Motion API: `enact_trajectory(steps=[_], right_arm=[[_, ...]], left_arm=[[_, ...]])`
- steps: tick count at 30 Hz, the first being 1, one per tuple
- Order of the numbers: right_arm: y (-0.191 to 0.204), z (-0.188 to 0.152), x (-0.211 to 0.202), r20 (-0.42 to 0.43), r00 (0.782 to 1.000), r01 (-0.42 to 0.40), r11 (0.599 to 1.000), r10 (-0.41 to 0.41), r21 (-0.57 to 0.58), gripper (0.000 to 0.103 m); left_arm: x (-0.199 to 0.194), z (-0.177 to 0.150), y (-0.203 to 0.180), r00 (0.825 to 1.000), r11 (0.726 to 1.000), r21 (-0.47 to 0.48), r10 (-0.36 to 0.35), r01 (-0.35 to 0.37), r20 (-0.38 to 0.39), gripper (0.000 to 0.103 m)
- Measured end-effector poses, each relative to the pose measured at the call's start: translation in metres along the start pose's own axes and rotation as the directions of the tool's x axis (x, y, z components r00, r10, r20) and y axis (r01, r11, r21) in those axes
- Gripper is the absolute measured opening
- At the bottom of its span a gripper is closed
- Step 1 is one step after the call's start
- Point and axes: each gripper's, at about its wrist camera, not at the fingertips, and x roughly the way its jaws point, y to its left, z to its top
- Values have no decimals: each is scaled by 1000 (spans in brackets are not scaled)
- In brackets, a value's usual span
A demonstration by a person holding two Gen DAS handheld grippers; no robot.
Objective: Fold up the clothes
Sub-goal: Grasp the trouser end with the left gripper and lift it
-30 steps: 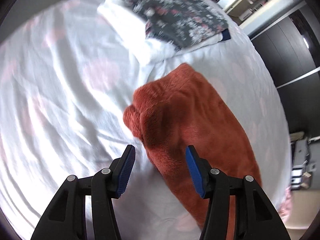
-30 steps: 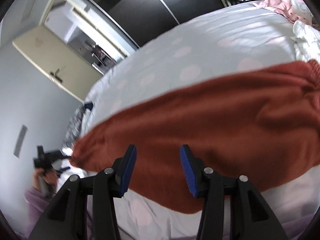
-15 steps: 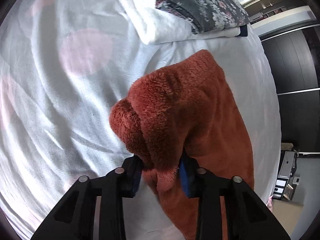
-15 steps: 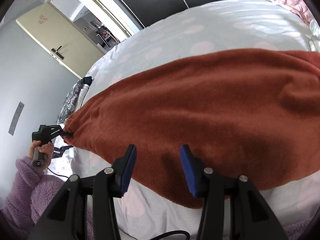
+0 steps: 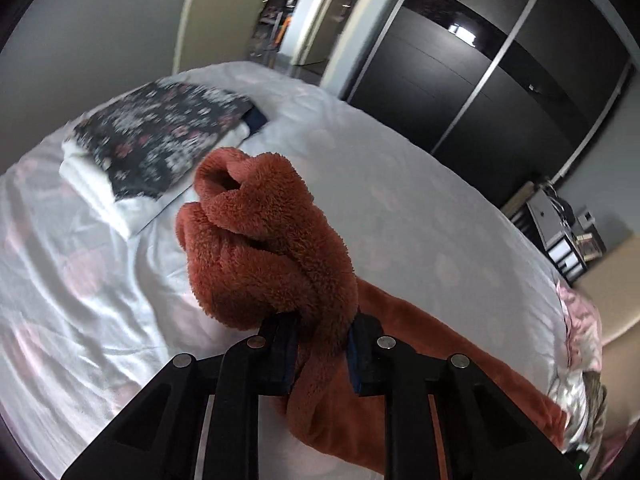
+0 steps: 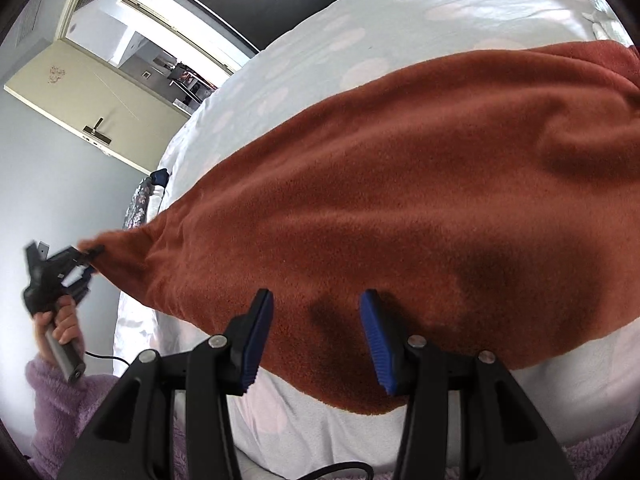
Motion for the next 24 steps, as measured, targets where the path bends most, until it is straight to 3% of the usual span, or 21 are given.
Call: enact_trajectory(steps=[4,7,9,13,18,21,24], right_arm=[[0,0,1,9,1000,27,1000,-27,11,44],[-5,0,0,17,999,44,998,-45,36,44],[-9,1,-1,18,999,43,998,-44,55,44],[-14,3,-2,20,999,42,997,-43,72,44],[-18,5,1,14,999,40,996,-41,83,44],[-21,6,1,9,999,35,995,-36,90,44],[-23,7,2,5,999,32,995,-32,93,44]], left_arm=[[-5,-22,-80,999,974,222,-39,40,-8,21],[6,-47,-128,999,925,377,-39,47,-29,21],[21,-68,-153,998,877,479,-16,42,-59,21],[53,-119,-187,991,731,682,85,10,-105,21],[84,-174,-206,970,498,867,213,-6,-116,22],[93,-192,-207,959,409,913,259,1,-117,26],[97,-201,-207,954,371,928,268,26,-134,36]])
